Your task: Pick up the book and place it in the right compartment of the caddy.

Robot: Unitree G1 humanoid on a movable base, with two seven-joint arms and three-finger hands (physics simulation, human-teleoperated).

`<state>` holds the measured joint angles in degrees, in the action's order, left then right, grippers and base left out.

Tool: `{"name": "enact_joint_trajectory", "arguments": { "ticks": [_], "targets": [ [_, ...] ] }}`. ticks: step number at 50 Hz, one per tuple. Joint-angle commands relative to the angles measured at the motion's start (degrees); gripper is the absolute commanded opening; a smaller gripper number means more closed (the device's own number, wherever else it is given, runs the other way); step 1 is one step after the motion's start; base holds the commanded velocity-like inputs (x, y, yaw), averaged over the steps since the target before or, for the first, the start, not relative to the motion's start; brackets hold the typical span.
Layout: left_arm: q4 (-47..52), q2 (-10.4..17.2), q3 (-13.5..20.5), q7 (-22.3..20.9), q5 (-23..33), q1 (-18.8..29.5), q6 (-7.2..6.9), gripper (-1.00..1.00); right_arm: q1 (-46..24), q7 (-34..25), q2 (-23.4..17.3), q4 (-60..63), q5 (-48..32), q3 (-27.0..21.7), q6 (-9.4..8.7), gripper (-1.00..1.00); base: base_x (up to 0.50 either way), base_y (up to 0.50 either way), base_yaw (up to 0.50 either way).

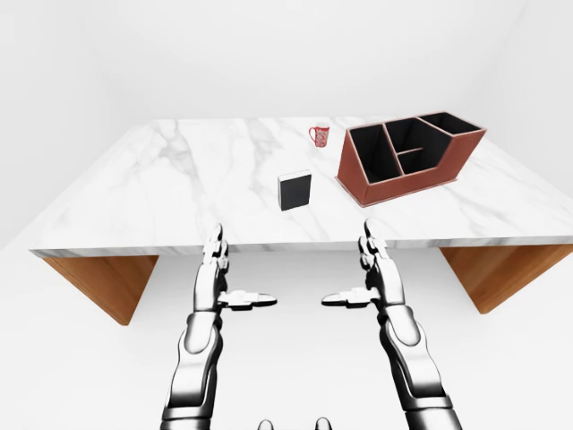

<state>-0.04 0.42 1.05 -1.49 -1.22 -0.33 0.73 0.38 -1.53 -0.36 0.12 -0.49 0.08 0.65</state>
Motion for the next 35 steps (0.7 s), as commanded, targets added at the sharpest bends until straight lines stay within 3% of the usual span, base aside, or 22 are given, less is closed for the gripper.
{"name": "enact_joint_trajectory", "arguments": {
  "ticks": [1, 5, 9, 10, 13, 23, 26, 27, 29, 30, 31, 33, 35],
  "targets": [
    [0.2, 0.7, 1.5, -2.7, -2.1, -0.9, 1.46, 1.00, 0.3, -2.8, -0.3, 0.0, -0.9, 0.0, 0.83, 1.00, 0.00, 0.00, 0.00],
    [-0.9, 0.8, 1.6, -3.1, -2.1, -0.7, 2.14, 1.00, 0.4, -2.7, -0.2, 0.1, -1.2, 0.2, 1.12, 1.00, 0.00, 0.00, 0.00],
    [0.1, 0.8, 1.6, -3.1, -2.1, -0.9, 1.58, 1.00, 0.1, -2.9, -0.1, 0.0, -0.8, 0.1, 1.11, 1.00, 0.00, 0.00, 0.00],
    [-0.1, 0.8, 1.5, -3.1, -1.8, -1.0, 1.99, 1.00, 0.4, -2.7, -0.1, 1.2, -0.9, 0.3, 0.52, 1.00, 0.00, 0.00, 0.00],
    [-0.7, 0.8, 1.5, -3.3, -1.7, -1.1, 2.56, 1.00, 0.6, -2.7, 0.0, 1.1, -1.1, 0.6, 1.13, 1.00, 0.00, 0.00, 0.00],
    [3.7, 1.1, 2.5, -3.3, -2.0, -1.9, 0.97, 1.00, 1.4, -2.5, 0.0, 6.4, -2.8, 1.6, 0.35, 1.00, 0.00, 0.00, 0.00],
    [6.0, 1.3, 2.9, -2.9, -1.6, -2.1, 0.40, 1.00, 1.4, -2.6, 0.0, 8.1, -3.0, 1.6, -0.78, 1.00, 0.00, 0.00, 0.00],
    [7.6, 1.4, 3.1, -3.1, -1.8, -2.5, -0.21, 1.00, 1.0, -2.7, 0.0, 9.4, -3.0, 1.4, -1.99, 1.00, 0.00, 0.00, 0.00],
    [9.5, 1.4, 3.2, -3.1, -1.3, -3.1, 0.19, 1.00, 0.0, -2.7, -0.2, 10.3, -2.5, 0.7, -3.18, 1.00, 0.00, 0.00, 0.00],
    [10.6, 1.3, 3.3, -3.1, -1.2, -3.4, -0.32, 1.00, -0.4, -2.6, 0.0, 7.7, -2.2, 0.5, -0.69, 1.00, 0.00, 0.00, 0.00],
    [11.6, 1.3, 3.4, -3.2, -1.1, -3.7, -0.37, 1.00, -0.8, -2.5, -0.2, 8.3, -2.0, 0.3, -1.37, 1.00, 0.00, 0.00, 0.00],
    [14.9, 1.4, 4.0, -3.3, -1.3, -4.1, -1.38, 1.00, -2.0, -2.5, -0.4, 11.6, -1.6, -0.2, -5.14, 1.00, 0.00, 0.00, 0.00],
    [16.0, 1.4, 4.4, -3.6, -1.3, -3.8, -1.84, 1.00, -2.3, -2.4, -0.5, 12.3, -1.6, -0.4, -5.65, 1.00, 0.00, 0.00, 0.00]
  ]
}}
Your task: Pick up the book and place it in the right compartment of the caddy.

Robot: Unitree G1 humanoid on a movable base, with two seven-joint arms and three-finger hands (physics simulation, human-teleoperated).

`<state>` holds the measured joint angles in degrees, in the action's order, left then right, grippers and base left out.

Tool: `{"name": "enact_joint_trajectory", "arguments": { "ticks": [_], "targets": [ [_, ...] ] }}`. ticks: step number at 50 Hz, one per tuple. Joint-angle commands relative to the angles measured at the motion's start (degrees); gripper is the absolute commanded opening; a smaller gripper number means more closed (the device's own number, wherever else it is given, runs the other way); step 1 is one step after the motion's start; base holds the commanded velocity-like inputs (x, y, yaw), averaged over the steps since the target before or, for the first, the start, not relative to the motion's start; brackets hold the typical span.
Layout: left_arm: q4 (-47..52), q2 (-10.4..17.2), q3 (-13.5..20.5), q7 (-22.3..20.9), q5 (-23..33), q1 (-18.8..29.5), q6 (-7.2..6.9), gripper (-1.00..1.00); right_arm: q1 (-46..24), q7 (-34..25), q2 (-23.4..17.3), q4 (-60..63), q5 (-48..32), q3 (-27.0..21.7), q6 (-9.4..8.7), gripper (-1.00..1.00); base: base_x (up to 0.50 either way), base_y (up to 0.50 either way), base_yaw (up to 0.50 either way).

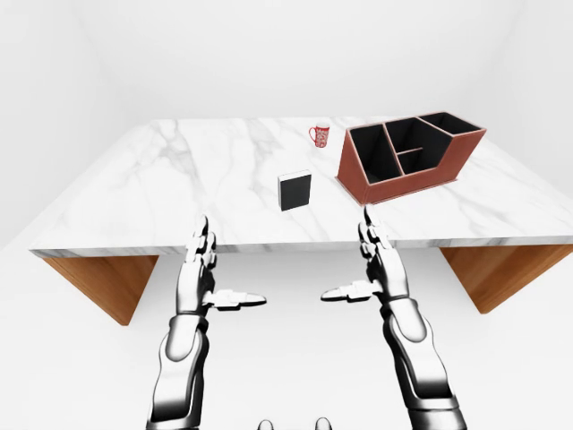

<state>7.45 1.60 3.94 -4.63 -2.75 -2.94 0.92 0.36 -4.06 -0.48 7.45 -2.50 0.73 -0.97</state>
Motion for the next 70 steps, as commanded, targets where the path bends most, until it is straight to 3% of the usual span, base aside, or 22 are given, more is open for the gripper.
{"name": "enact_joint_trajectory", "arguments": {
  "ticks": [1, 3, 5, 8, 11, 12, 13, 19, 35, 70],
  "targets": [
    [9.2, 0.3, 1.6, -0.5, 0.4, -1.2, -2.29, 1.00, -2.5, 0.2, -0.5, 5.3, 0.1, -1.1, -4.03, 1.00, 0.00, 0.00, 0.00],
    [10.8, 0.0, 1.6, -0.7, 0.2, -1.7, -3.05, 1.00, -3.1, 0.2, -0.6, 5.3, 0.3, -1.4, -4.03, 1.00, 0.00, 0.00, 0.00],
    [10.2, 0.1, 1.6, -0.7, 0.7, -1.4, -2.12, 1.00, -3.6, 0.3, -0.6, 5.5, 0.4, -1.6, -4.03, 1.00, 0.00, 0.00, 0.00],
    [11.6, 0.1, 2.1, -0.7, 0.1, -1.5, -2.61, 1.00, -4.1, 0.4, -0.7, 5.8, 0.3, -1.7, -4.03, 1.00, 0.00, 0.00, 0.00],
    [15.7, 0.0, 2.5, -0.8, -0.3, -2.2, -3.89, 1.00, -4.3, 0.5, -0.8, 6.5, 0.2, -1.8, -4.03, 1.00, 0.00, 0.00, 0.00],
    [18.1, 0.3, 3.2, -0.8, -0.8, -1.8, -5.37, 1.00, -4.5, 0.3, -0.9, 7.9, 0.3, -1.9, -4.03, 1.00, 0.00, 0.00, 0.00],
    [19.5, 0.2, 3.3, -0.8, -0.8, -1.9, -5.92, 1.00, -4.6, 0.3, -1.0, 8.2, 0.2, -1.9, -4.03, 1.00, 0.00, 0.00, 0.00],
    [28.4, -0.2, 3.3, -0.8, 0.4, -2.8, -5.92, 1.00, -4.9, 0.3, -0.8, 10.3, 0.3, -1.7, -4.03, 1.00, 0.00, 0.00, 0.00],
    [32.7, -0.3, 5.8, -1.3, -0.8, -2.6, -5.92, 1.00, -4.7, 0.0, -0.6, 15.8, -3.6, 0.0, -4.03, 1.00, 0.00, 0.00, 0.02],
    [32.7, -0.7, 4.7, -1.6, -0.3, -3.2, -5.92, 1.00, -4.6, 0.6, -0.2, 16.9, -6.7, 1.2, -4.03, 1.00, 0.07, 0.02, 0.49]
  ]
}}
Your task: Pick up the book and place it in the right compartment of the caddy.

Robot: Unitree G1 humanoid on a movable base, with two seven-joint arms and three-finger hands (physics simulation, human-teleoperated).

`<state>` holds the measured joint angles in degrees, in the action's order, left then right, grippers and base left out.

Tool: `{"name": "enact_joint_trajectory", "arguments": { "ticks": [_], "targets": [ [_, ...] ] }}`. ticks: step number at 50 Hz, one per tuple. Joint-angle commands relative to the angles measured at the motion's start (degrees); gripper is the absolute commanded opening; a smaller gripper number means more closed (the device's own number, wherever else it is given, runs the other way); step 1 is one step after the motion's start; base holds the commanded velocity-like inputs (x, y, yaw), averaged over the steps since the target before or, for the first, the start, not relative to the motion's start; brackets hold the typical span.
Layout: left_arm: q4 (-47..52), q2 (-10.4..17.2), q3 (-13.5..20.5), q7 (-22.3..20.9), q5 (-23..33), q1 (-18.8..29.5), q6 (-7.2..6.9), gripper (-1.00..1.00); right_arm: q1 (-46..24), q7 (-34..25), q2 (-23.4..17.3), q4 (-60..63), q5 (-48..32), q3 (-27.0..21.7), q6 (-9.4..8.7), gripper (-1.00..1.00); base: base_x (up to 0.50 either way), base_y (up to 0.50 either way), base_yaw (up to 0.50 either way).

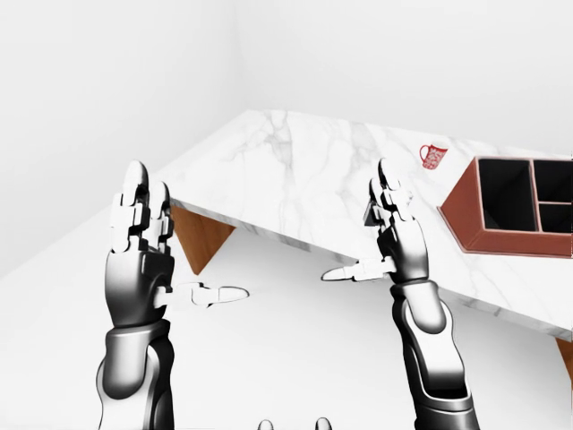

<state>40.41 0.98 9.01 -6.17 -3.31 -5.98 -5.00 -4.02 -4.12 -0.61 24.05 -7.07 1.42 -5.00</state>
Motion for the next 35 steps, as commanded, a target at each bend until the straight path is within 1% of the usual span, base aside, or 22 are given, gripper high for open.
{"name": "enact_joint_trajectory", "arguments": {
  "ticks": [1, 11, 35],
  "targets": [
    [-0.5, -0.1, -0.4, -0.1, 0.3, -0.2, 0.00, 1.00, -0.3, 1.1, 0.0, -0.1, -2.4, 0.3, 0.00, 1.00, 0.00, 0.00, 0.00],
    [-0.2, -0.1, -0.6, -0.1, 0.3, -0.3, 0.00, 1.00, -0.5, 0.8, 0.2, -1.1, -0.2, -0.2, 0.00, 1.00, 0.00, 0.00, 0.00],
    [0.7, -0.1, -0.6, 0.0, 0.2, -0.1, 0.00, 1.00, -0.1, 0.7, 0.3, -1.0, -0.5, 0.7, 0.00, 1.00, 0.20, -0.45, 0.00]
  ]
}}
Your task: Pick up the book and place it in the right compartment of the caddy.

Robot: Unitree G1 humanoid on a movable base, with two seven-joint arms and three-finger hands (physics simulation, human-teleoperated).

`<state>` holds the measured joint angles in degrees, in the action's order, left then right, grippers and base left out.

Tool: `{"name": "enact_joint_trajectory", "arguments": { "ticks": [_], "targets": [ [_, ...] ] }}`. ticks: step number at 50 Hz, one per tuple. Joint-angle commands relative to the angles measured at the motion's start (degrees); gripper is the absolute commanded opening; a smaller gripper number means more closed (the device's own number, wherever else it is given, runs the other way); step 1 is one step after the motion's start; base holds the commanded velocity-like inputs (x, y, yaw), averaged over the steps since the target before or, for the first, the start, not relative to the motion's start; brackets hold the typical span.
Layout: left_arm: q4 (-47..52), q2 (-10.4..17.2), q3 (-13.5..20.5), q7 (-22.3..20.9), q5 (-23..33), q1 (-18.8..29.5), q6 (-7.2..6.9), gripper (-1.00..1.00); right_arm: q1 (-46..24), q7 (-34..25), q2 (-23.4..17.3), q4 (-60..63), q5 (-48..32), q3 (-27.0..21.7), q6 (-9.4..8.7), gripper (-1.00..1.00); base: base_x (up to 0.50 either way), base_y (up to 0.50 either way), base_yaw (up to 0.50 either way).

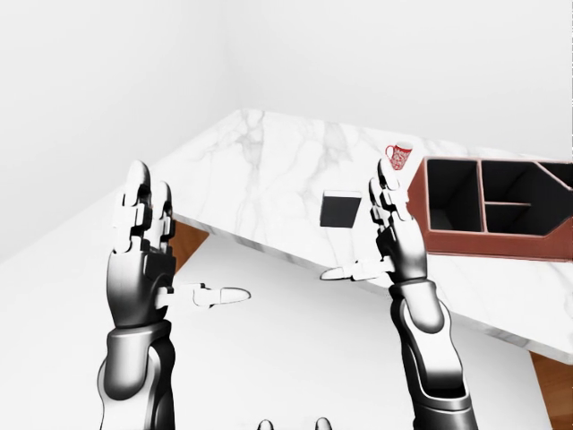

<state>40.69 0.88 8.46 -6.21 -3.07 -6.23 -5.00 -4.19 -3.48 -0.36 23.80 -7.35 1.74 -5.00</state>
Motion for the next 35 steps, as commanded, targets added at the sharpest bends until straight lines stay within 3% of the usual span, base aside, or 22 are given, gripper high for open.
{"name": "enact_joint_trajectory", "arguments": {
  "ticks": [1, 35],
  "targets": [
    [0.4, 0.0, 0.0, 0.1, -0.1, 0.1, 0.00, 1.00, 0.0, 0.0, 0.0, -0.6, -0.2, 0.3, 0.00, 1.00, 0.20, -0.46, 0.00],
    [-0.1, -0.1, -0.4, -0.3, -0.1, -0.4, 0.00, 1.00, 0.4, -0.5, 0.1, 0.0, -1.1, 0.6, 0.00, 1.00, 0.20, -0.46, 0.00]
  ]
}}
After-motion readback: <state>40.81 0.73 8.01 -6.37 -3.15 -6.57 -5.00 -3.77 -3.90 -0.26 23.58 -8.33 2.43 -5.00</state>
